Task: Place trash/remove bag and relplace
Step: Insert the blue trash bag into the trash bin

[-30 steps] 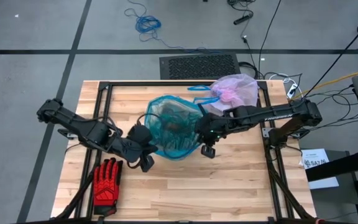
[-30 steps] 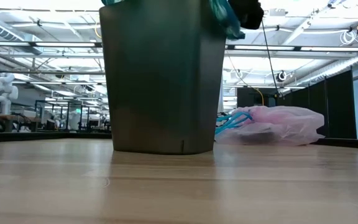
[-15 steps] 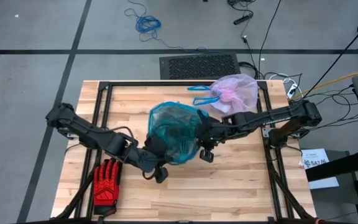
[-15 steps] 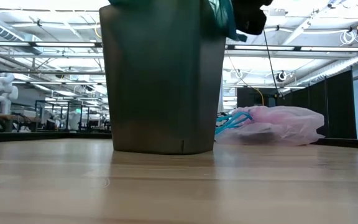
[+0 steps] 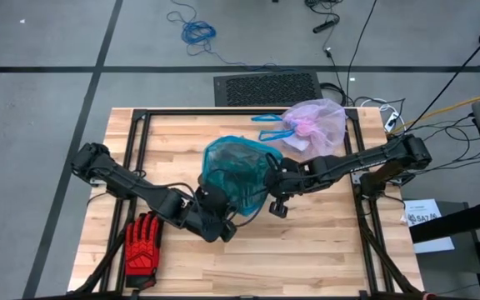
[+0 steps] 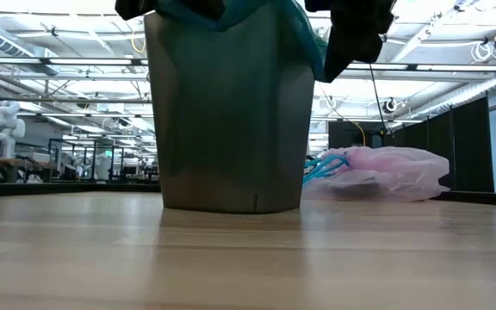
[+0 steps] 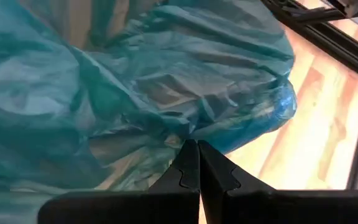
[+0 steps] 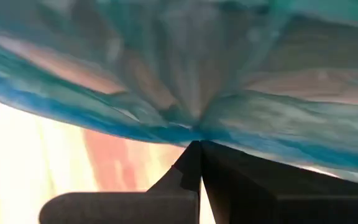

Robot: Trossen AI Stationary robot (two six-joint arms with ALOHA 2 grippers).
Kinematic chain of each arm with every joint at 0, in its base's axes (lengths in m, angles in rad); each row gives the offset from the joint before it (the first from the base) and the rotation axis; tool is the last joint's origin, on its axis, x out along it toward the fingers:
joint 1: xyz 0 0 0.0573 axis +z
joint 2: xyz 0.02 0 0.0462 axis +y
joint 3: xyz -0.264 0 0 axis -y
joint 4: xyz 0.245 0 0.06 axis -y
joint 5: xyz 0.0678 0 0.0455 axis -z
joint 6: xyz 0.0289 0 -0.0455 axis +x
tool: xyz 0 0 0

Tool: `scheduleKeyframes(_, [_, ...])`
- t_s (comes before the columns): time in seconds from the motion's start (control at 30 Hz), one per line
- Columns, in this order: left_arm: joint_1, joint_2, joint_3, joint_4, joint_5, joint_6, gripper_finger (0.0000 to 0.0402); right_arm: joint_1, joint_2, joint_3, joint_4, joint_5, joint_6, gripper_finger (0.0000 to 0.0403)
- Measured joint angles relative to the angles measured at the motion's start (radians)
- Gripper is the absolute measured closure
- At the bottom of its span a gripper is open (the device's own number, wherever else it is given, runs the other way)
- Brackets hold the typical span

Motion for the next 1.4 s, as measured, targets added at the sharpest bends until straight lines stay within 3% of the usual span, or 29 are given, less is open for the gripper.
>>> scheduleKeyframes(0.27, [0.0, 0.0, 0.0, -0.189, -0.021, -0.126, 0.0402, -0.017, -0.001, 0.0, -0.021, 0.04, 0.029, 0.0403])
scheduleKeyframes(0.53, [-0.009, -0.063, 0.0, -0.129, -0.009, -0.13, 0.0402, -0.001, -0.1, 0.0, -0.048, 0.033, 0.024, 0.0403])
scheduleKeyframes(0.87, [0.0, -0.07, 0.012, -0.095, 0.189, -0.117, 0.0377, -0.002, -0.275, 0.001, -0.072, 0.011, 0.001, 0.0403])
scheduleKeyframes(1.27, [-0.009, -0.071, 0.09, -0.077, 0.117, -0.051, 0.04, -0.044, -0.328, 0.002, 0.096, 0.015, -0.078, 0.0403])
scheduleKeyframes(1.4, [-0.023, -0.071, 0.153, -0.086, 0.02, -0.024, 0.04, -0.115, -0.296, 0.002, 0.178, 0.014, -0.136, 0.0403])
